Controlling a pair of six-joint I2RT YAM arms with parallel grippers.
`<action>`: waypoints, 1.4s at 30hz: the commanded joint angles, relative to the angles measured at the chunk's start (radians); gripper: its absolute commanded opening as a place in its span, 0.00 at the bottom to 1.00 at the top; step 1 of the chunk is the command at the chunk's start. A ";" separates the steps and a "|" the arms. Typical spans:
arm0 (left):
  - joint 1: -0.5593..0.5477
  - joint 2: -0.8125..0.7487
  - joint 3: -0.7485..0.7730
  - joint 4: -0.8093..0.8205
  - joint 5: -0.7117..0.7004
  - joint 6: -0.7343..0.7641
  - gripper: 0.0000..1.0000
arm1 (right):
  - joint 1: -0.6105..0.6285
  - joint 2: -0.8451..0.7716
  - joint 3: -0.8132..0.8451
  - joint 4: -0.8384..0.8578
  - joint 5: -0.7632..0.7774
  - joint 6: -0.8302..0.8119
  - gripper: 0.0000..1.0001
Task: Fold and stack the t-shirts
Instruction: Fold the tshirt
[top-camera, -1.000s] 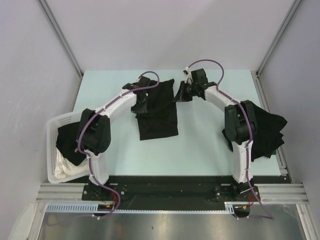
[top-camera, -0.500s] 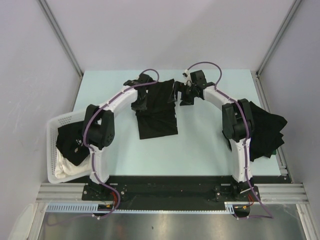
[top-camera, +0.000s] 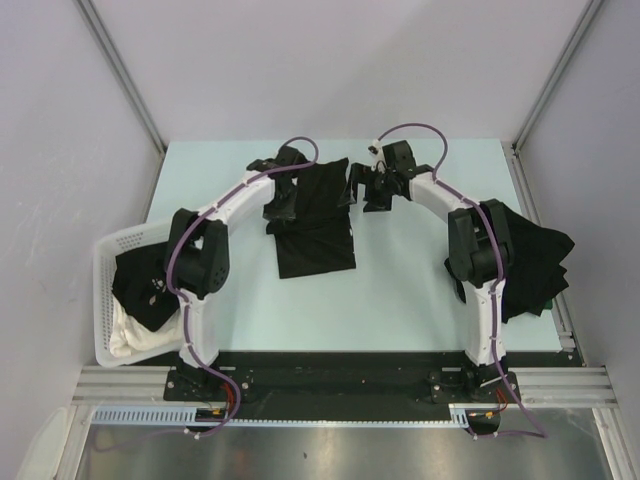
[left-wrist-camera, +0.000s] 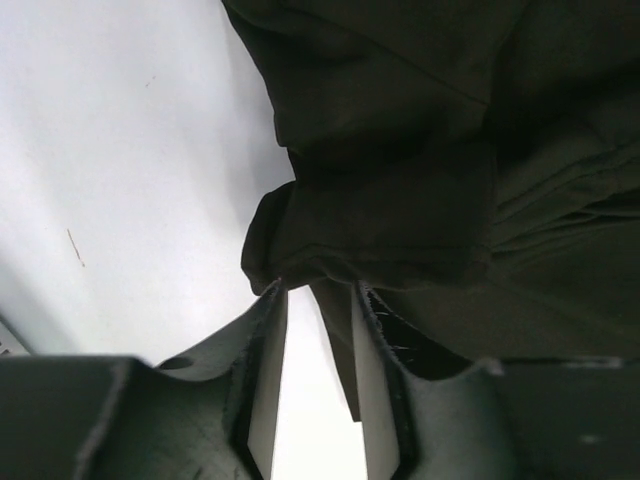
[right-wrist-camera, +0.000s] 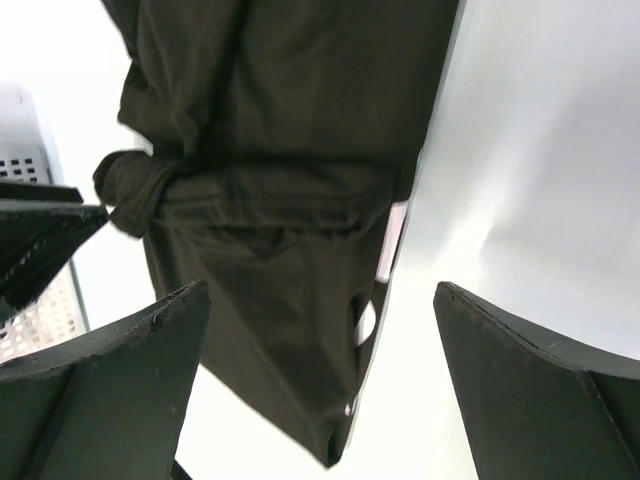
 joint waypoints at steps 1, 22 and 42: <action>0.007 -0.114 -0.021 0.040 0.076 -0.009 0.30 | 0.008 -0.132 -0.054 0.010 0.020 0.000 1.00; -0.004 -0.005 -0.104 0.078 0.206 -0.017 0.00 | -0.047 -0.221 -0.135 -0.019 0.051 -0.020 1.00; 0.001 0.216 0.314 -0.069 0.097 0.067 0.00 | -0.099 -0.209 -0.138 -0.039 0.040 -0.045 1.00</action>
